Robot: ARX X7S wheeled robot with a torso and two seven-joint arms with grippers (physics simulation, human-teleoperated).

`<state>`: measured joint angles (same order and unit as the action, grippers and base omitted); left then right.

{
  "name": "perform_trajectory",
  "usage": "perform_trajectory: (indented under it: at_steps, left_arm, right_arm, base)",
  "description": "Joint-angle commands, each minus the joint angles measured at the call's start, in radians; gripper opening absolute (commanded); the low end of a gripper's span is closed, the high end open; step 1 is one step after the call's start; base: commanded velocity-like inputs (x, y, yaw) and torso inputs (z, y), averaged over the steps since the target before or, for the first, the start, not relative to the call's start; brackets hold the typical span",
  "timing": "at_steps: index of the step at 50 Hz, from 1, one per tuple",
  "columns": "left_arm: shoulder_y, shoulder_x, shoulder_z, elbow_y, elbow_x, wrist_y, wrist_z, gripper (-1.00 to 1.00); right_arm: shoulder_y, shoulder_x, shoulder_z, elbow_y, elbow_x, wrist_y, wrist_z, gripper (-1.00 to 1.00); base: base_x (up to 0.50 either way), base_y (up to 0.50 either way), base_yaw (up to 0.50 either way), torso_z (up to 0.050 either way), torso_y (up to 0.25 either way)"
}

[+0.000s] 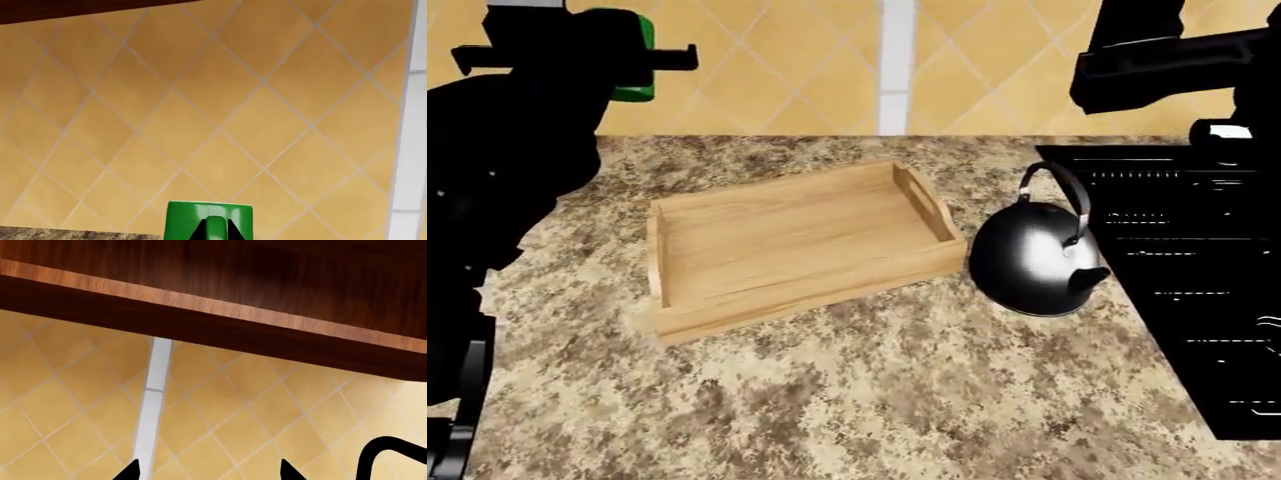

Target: Pick the kettle from the counter and place it on the tray. Then pick the mug from the cabinet and place it on the tray. Then close the cabinet doors.

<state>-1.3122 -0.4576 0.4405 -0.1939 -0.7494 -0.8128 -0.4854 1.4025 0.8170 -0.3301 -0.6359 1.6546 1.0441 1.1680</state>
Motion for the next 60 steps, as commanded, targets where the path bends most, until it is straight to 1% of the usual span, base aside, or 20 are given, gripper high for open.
perform_trajectory:
  at_steps: [1, 9, 14, 18, 25, 31, 34, 41, 44, 46, 49, 54, 60]
  left_arm:
    - [-0.008, -0.015, -0.012, 0.036, -0.013, -0.018, -0.006, -1.00]
    - [0.012, -0.024, -0.018, 0.063, -0.024, -0.020, -0.010, -1.00]
    - [0.022, -0.024, -0.018, 0.067, -0.029, -0.017, -0.007, -1.00]
    - [0.062, -0.037, -0.021, 0.099, -0.036, -0.005, -0.004, -1.00]
    - [0.154, -0.076, -0.039, 0.244, -0.096, -0.012, -0.002, -1.00]
    - [0.245, -0.090, -0.059, 0.331, -0.135, 0.009, -0.007, -1.00]
    - [0.271, -0.090, -0.054, 0.344, -0.139, 0.020, 0.002, -1.00]
    - [0.346, -0.066, -0.036, 0.322, -0.110, 0.102, 0.043, -1.00]
    - [0.398, -0.054, -0.036, 0.321, -0.100, 0.158, 0.066, -1.00]
    - [0.438, -0.041, -0.057, 0.318, -0.099, 0.222, 0.085, -1.00]
    - [0.489, -0.030, -0.058, 0.314, -0.069, 0.293, 0.104, -1.00]
    - [0.577, -0.016, -0.064, 0.321, -0.028, 0.398, 0.116, -1.00]
    - [0.651, -0.010, -0.066, 0.342, -0.001, 0.473, 0.125, -1.00]
  right_arm:
    - [0.126, -0.006, -0.017, 0.055, 0.088, 0.031, 0.034, 1.00]
    - [0.127, -0.008, -0.027, 0.057, 0.079, 0.034, 0.031, 1.00]
    - [0.109, -0.004, -0.024, 0.047, 0.057, 0.028, 0.017, 1.00]
    - [0.095, 0.001, -0.020, 0.040, 0.048, 0.021, 0.012, 1.00]
    - [0.062, 0.001, -0.015, 0.030, 0.023, 0.002, -0.003, 1.00]
    - [0.022, 0.008, -0.003, 0.019, 0.006, -0.019, -0.016, 1.00]
    - [0.009, 0.011, 0.001, 0.015, 0.001, -0.026, -0.019, 1.00]
    - [-0.015, 0.013, 0.005, 0.009, -0.014, -0.039, -0.029, 1.00]
    - [-0.034, 0.013, 0.007, 0.007, -0.029, -0.048, -0.040, 1.00]
    - [-0.046, 0.014, 0.009, 0.006, -0.038, -0.054, -0.046, 1.00]
    - [-0.060, 0.017, 0.013, 0.003, -0.045, -0.061, -0.052, 1.00]
    - [-0.083, 0.022, 0.019, -0.002, -0.055, -0.073, -0.058, 1.00]
    - [-0.097, 0.025, 0.021, -0.006, -0.060, -0.081, -0.061, 1.00]
  base:
    - [0.50, 0.00, 0.00, 0.000, 0.000]
    - [0.48, 0.00, 0.00, 0.000, 0.001]
    - [0.02, 0.00, 0.00, 0.000, 0.002]
    - [0.00, 0.00, 0.00, 0.000, 0.000]
    - [0.00, 0.00, 0.00, 0.000, 0.000]
    - [0.00, 0.00, 0.00, 0.000, 0.000]
    - [0.00, 0.00, 0.00, 0.000, 0.000]
    - [0.00, 0.00, 0.00, 0.000, 0.000]
    - [0.00, 0.00, 0.00, 0.000, 0.000]
    - [0.00, 0.00, 0.00, 0.000, 0.000]
    - [0.00, 0.00, 0.00, 0.000, 0.003]
    - [0.00, 0.00, 0.00, 0.000, 0.000]
    - [0.00, 0.00, 0.00, 0.000, 0.000]
